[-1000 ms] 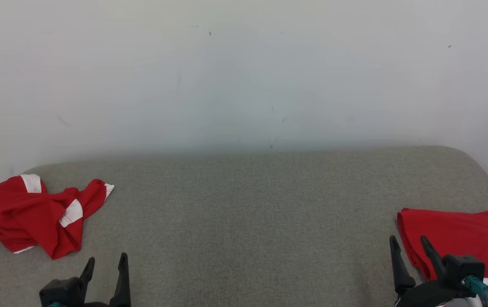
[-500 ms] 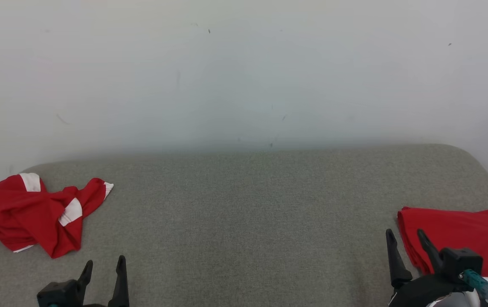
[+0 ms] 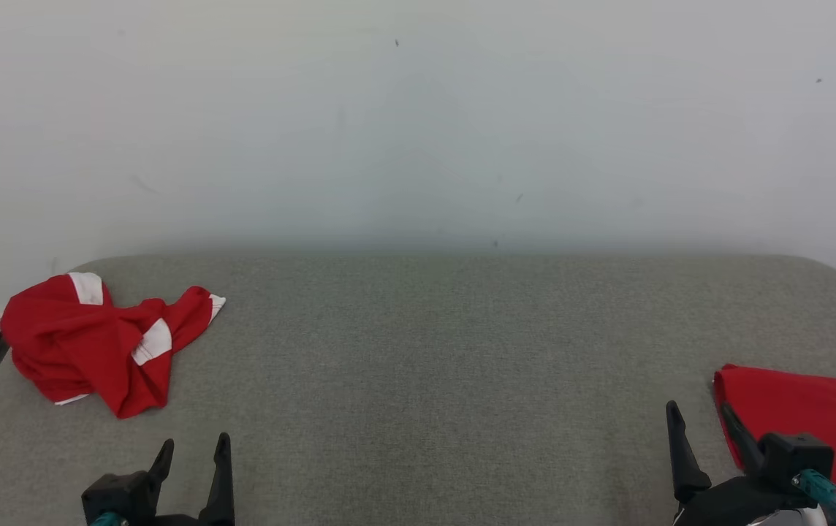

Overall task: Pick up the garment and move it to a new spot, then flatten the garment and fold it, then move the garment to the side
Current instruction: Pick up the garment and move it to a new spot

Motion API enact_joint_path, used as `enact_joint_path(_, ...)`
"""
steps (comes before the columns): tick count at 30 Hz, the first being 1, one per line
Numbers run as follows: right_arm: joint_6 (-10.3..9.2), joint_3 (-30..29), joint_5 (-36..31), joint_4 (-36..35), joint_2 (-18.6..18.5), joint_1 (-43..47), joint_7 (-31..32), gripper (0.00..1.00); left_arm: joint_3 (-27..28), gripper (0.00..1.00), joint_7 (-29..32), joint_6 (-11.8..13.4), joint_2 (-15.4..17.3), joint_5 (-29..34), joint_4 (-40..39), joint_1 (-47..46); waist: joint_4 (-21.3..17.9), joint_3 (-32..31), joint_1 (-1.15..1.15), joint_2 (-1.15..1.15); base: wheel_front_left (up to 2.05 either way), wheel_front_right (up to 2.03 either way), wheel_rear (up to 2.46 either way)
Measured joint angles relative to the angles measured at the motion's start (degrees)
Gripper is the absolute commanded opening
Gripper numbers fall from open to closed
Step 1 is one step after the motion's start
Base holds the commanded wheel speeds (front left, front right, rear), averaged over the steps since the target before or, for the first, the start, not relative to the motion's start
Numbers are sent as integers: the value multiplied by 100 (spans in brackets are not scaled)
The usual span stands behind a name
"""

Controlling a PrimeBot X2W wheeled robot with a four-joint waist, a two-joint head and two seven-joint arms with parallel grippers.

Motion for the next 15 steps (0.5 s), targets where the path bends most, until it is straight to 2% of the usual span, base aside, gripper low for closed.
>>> enact_joint_path(15,-23,169,58,-129,27,59,107,100,43,100,109,1,155,101,-181,-63,951,57,0,0,0,0,0)
